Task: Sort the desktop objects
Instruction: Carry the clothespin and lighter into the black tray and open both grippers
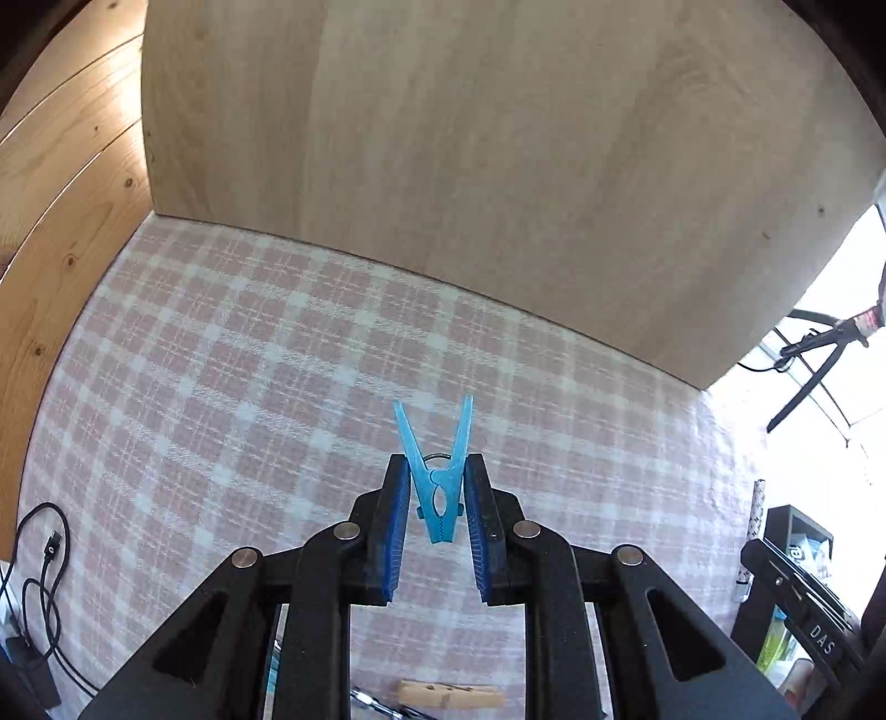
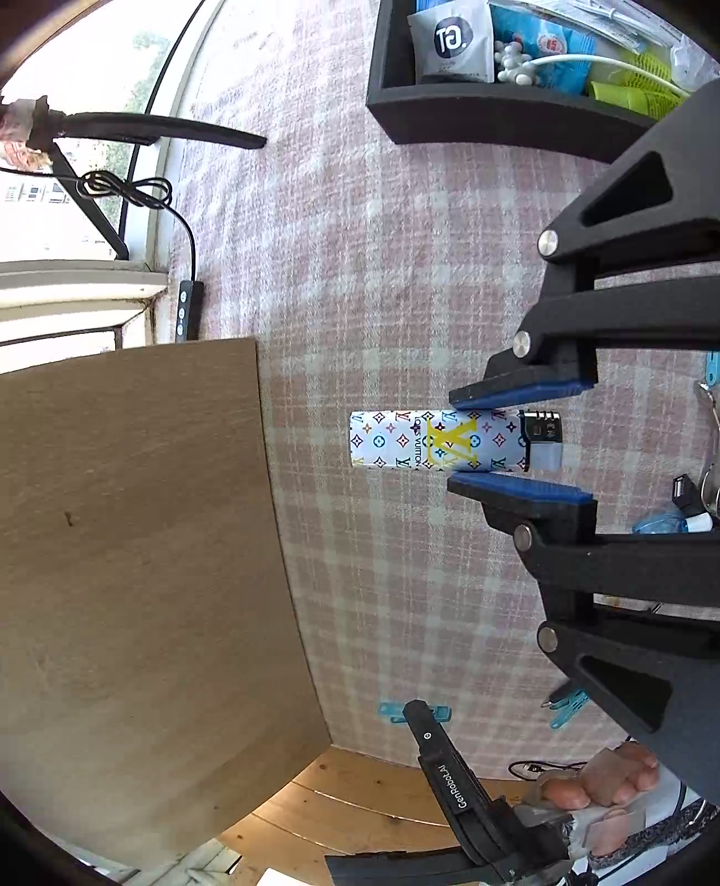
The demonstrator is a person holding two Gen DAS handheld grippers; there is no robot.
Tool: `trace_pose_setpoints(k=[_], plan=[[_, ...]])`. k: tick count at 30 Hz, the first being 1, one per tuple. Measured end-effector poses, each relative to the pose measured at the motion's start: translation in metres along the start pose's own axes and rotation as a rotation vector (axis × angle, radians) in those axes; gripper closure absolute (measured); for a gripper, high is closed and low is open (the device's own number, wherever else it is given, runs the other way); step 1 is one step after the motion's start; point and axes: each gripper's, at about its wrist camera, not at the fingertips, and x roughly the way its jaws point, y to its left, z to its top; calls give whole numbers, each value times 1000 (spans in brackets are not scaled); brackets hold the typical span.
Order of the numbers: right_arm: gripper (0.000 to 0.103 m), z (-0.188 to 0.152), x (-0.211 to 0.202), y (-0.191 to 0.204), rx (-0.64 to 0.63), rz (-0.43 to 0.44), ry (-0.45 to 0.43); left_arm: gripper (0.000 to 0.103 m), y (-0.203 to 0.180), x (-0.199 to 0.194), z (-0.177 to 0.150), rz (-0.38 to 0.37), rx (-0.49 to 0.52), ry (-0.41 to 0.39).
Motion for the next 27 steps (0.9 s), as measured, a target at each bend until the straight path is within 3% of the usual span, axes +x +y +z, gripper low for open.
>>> trace_pose_setpoints(k=[4,5,7,8,15,19,27], plan=[[80,-18,-31,-31,70,-18,-53,85,-57,-20,-15,-61,103,-23],[80,-20,-39,-41,91,-29,-66,85,-58,-18,-2,-84,130,-22],[80,-28,-51,-59,139,-56,-94,85,-95,-21,-10,-126,180,-14],[80,-34,-63,-73,167,-65,-108,85,-128,-15,2,-145,209,-8],[80,-57,-118,-166,359,-154,-202,85,-227,-58,-66,-274,407,48],[80,-78,-139,-214,441,-219,-236,85,-287,-53,-100,-320,515,73],[80,-102,-168,-261,526,-282,-272,84,-358,-63,-145,-380,664,87]])
